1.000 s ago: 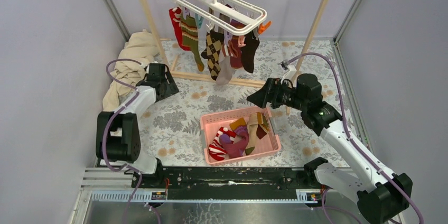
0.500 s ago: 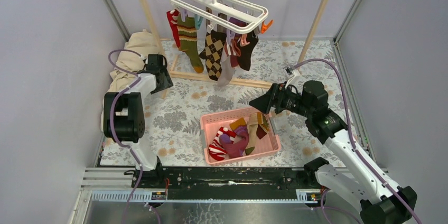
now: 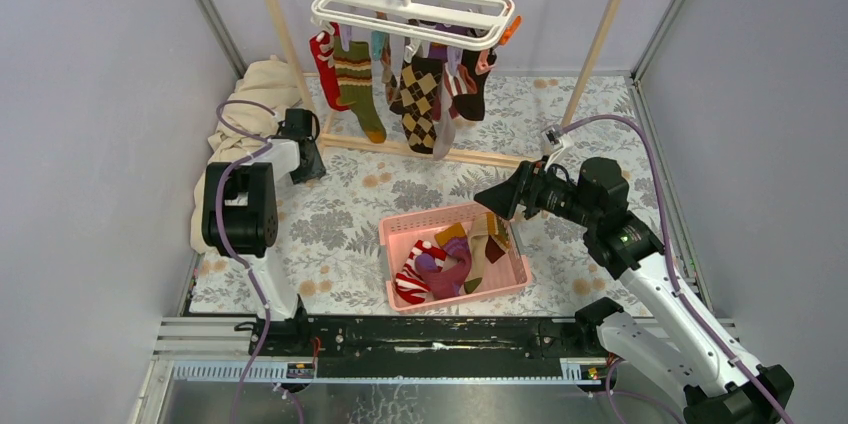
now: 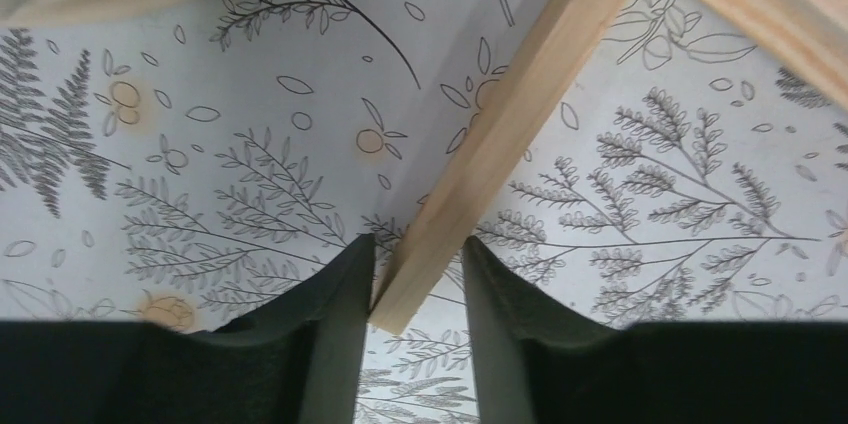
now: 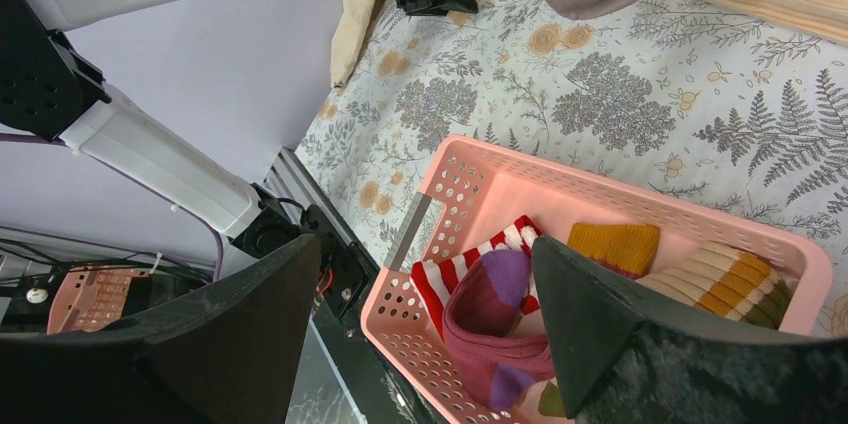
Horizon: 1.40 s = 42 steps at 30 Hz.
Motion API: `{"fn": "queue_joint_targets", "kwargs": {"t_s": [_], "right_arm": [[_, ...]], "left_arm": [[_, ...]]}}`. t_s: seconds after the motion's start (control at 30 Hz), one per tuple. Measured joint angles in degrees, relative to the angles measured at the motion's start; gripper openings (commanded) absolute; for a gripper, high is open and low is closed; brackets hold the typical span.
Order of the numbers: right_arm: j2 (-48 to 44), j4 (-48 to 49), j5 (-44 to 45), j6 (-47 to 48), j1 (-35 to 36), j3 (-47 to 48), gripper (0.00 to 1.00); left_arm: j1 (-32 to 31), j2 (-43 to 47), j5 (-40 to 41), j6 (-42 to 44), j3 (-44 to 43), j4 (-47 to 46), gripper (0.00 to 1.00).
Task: Remove the socks clipped to the hanger
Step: Adjust the clothesline at the center of the board.
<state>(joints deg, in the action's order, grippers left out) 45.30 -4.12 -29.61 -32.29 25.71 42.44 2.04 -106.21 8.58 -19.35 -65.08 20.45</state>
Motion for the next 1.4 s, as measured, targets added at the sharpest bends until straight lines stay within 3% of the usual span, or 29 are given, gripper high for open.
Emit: {"fn": "queue_joint_targets", "kwargs": {"t_s": [0.37,0.87,0.93,1.0,1.13,1.4], "right_arm": [[-0.20,-0.28,-0.02,0.04,0.00,-0.09,0.84],[-2.25,0.72,-0.68,-1.81,0.00,-2.95,0.84],[-2.40,0.76,-1.07,-2.14,0.00,-3.43,0.84],[-2.56,0.74,-1.44,-2.56,0.00,-3.85,0.84],[-3.21,0.76,-1.62,-2.73,0.00,-4.07,0.84],[-3.45,0.98,-2.73,-2.69,0.00,-4.07,0.84]], "left_arm": [[0.20,0.33,0.70,0.42,0.33,0.13,0.20],[-1.18,11.17,0.48,-3.74,11.45,3.45,0.23],[-1.66,12.35,0.52,-4.52,11.91,4.59,0.27],[-2.36,13.68,0.74,-5.25,12.20,6.03,0.42],[-2.95,16.33,1.86,-7.06,12.52,7.04,0.58],[-3.08,19.02,3.32,-9.03,12.17,7.04,0.73]]}}
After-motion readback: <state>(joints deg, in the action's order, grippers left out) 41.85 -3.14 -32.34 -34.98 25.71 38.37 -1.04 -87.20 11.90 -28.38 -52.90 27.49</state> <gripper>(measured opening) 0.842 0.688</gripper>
